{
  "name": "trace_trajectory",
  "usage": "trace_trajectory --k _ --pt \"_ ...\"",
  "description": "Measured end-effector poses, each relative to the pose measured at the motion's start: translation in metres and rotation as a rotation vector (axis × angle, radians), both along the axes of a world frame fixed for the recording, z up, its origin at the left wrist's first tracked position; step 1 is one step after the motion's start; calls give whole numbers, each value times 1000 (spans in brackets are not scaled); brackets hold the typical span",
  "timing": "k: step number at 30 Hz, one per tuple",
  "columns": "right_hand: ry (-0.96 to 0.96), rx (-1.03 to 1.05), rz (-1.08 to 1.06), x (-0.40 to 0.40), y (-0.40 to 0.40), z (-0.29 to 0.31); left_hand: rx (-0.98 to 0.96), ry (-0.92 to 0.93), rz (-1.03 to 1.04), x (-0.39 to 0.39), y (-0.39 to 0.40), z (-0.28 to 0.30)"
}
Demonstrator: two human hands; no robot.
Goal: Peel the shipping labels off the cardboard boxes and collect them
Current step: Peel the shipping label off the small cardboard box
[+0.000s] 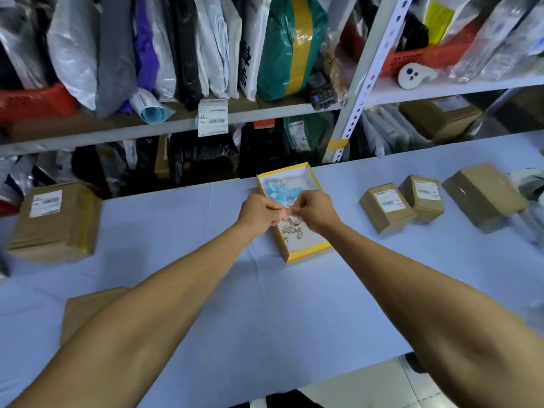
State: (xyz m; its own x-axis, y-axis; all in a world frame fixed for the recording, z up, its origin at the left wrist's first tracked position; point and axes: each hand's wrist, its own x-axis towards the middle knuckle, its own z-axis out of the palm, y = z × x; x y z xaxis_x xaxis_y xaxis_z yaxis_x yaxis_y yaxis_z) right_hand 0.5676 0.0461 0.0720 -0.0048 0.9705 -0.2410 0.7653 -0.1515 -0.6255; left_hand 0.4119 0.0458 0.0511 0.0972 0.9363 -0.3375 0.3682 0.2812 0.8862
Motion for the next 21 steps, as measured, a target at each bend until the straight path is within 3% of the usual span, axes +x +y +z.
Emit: trace_trajectory --k 3,10,21 --pt "-226 -49 44 27 19 -10 115 230 -126 11 13 -3" --pt "-433 -7 164 57 37 -22 171 688 -373 46 46 -2" --pt "-516 -3 216 56 52 -6 264 675 -435 67 70 2"
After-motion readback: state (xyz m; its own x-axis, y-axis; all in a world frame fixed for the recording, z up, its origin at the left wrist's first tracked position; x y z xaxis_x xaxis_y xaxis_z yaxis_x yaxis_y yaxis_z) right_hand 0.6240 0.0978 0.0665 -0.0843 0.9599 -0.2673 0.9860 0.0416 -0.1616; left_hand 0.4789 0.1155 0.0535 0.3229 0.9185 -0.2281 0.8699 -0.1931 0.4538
